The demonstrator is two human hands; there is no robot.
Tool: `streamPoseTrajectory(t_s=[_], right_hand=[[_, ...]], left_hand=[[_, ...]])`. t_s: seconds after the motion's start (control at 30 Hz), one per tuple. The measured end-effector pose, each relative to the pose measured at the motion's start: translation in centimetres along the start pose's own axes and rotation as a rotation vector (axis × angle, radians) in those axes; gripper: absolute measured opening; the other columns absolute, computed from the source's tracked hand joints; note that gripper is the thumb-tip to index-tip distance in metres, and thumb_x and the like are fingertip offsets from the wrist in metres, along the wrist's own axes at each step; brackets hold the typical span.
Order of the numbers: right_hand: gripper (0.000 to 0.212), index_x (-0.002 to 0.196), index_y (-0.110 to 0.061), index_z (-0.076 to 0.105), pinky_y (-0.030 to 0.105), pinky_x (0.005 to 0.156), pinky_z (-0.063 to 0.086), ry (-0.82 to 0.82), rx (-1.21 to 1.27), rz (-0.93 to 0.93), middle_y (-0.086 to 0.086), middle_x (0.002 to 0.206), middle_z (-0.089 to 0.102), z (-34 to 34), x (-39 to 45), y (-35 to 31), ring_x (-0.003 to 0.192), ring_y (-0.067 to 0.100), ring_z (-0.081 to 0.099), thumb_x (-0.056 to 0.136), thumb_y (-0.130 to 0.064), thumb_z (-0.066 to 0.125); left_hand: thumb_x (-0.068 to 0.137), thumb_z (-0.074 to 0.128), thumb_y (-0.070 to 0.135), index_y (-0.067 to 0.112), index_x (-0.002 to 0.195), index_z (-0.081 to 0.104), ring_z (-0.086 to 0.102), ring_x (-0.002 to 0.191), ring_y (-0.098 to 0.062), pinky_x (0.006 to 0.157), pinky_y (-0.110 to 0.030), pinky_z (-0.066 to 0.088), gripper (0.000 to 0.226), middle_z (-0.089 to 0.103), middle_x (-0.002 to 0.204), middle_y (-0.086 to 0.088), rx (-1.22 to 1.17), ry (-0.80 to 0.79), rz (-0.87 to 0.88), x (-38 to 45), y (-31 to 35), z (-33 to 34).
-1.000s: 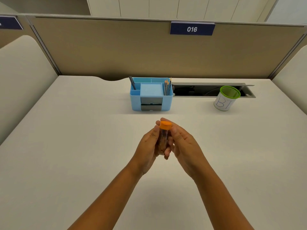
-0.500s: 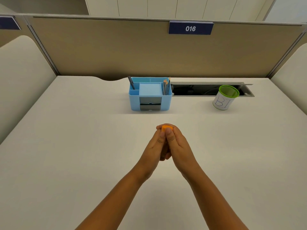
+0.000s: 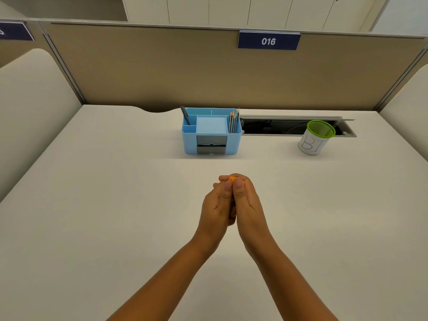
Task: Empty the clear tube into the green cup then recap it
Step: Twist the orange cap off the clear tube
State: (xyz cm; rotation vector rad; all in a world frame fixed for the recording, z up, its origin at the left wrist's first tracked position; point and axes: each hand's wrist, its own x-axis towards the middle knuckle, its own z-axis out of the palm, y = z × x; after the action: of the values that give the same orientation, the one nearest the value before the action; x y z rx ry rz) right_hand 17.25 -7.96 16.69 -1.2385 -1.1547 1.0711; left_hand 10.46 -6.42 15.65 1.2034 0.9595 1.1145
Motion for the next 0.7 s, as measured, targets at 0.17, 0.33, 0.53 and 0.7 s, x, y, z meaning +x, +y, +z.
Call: streamPoseTrajectory(t_s=[0.17,0.33,0.53,0.7], right_hand=[[0.035,0.101,-0.027,0.053,0.003,0.069,0.046,-0.031,-0.075,-0.034,-0.014,0.095,0.059,-0.07,0.72,-0.25,0.086,-0.007,0.060,0.083,-0.047,0.031],[0.031,0.100,-0.042,0.056,0.002,0.062,0.046,-0.060,-0.009,0.020,-0.030,0.093,0.064,-0.33,0.43,-0.29,0.092,-0.015,0.058,0.083,-0.054,0.033],[0.033,0.099,-0.042,0.060,0.003,0.066,0.047,-0.045,0.043,0.016,-0.033,0.092,0.066,0.12,0.35,-0.52,0.094,-0.011,0.060,0.081,-0.058,0.038],[0.033,0.100,-0.039,0.065,0.010,0.063,0.051,-0.095,0.109,0.072,-0.021,0.096,0.071,-0.41,0.45,-0.59,0.096,-0.002,0.064,0.076,-0.055,0.048]], left_hand=[[0.081,0.033,0.047,0.008,0.080,0.057,0.053,0.072,-0.030,0.062,-0.037,0.043,0.046,0.055,0.076,-0.026,0.000,0.072,0.039,0.20,-0.01,0.12],[0.081,0.034,0.050,0.009,0.072,0.053,0.047,0.057,-0.017,0.053,-0.029,0.040,0.046,0.050,0.056,-0.008,0.045,0.033,0.054,0.52,0.08,-0.25],[0.083,0.035,0.052,0.007,0.072,0.049,0.042,0.056,-0.017,0.047,-0.022,0.037,0.048,0.043,0.061,-0.014,0.050,0.080,0.086,0.47,-0.28,-0.16],[0.084,0.035,0.049,0.018,0.064,0.047,0.038,0.047,-0.005,0.042,-0.016,0.035,0.039,0.041,0.046,0.009,0.061,0.102,0.099,0.29,-0.58,-0.70]])
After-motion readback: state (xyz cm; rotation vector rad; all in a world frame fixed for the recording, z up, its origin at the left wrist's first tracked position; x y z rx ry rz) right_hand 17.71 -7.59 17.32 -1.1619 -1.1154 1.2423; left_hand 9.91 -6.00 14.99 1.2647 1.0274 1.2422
